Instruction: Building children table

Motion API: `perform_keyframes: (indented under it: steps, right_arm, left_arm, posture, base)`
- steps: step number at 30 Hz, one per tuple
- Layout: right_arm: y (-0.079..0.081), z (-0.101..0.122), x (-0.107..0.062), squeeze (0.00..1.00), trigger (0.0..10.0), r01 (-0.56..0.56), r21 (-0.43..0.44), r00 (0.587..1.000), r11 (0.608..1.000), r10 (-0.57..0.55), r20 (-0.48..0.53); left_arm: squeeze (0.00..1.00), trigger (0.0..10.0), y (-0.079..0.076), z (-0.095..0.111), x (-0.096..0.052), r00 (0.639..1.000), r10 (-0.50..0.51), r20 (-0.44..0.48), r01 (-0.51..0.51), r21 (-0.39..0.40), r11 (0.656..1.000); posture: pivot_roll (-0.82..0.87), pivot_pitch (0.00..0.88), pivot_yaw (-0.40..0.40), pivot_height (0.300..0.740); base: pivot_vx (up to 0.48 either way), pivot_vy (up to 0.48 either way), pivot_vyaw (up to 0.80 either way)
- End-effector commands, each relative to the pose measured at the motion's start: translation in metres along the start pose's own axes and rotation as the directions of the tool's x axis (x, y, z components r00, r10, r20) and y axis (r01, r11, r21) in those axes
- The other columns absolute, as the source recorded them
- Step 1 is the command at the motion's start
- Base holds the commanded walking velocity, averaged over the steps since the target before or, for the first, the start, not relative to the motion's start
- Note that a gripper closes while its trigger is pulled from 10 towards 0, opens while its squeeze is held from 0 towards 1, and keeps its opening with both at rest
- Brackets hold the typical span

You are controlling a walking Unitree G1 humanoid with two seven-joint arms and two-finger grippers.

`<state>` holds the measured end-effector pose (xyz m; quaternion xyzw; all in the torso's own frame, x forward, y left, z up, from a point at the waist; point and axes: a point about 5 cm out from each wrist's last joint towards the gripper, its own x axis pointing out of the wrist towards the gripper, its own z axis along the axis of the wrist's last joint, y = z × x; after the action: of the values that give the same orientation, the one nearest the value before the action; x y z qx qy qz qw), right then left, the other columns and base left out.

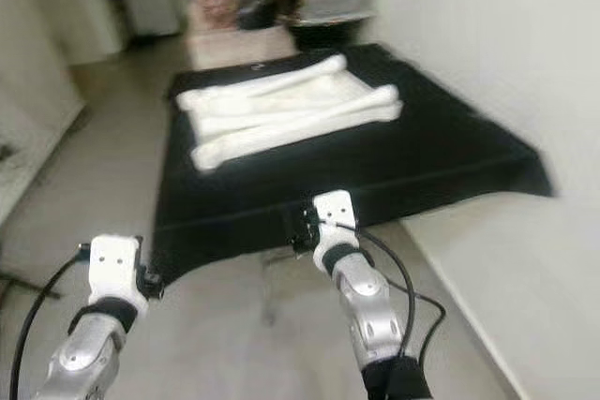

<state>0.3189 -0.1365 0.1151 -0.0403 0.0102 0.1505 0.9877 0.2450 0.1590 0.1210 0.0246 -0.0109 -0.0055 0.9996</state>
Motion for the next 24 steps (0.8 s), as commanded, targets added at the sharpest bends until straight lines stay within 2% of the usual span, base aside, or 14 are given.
perform_keyframes:
  steps: [1, 24]
  right_arm:
    - [0.0058, -0.0003, 0.0029, 0.0, 10.0, -0.026, 0.004, 1.0, 1.0, 0.026, 0.0]
    - [0.0084, 0.0033, 0.0046, 0.0, 10.0, -0.06, -0.006, 0.998, 0.998, 0.06, 0.032]
  left_arm:
    - [0.0, 10.0, 0.0028, -0.0024, -0.0007, 1.0, 0.011, -0.007, -0.011, 0.008, 1.0]
    - [0.0, 10.0, 0.004, 0.0017, 0.0018, 1.0, 0.013, 0.011, -0.014, 0.009, 1.0]
  posture:
    - [-0.04, 0.0, 0.051, 0.74]
    - [-0.04, 0.0, 0.054, 0.74]
  base:
    - [0.431, 0.0, -0.8]
    - [0.432, 0.0, 0.0]
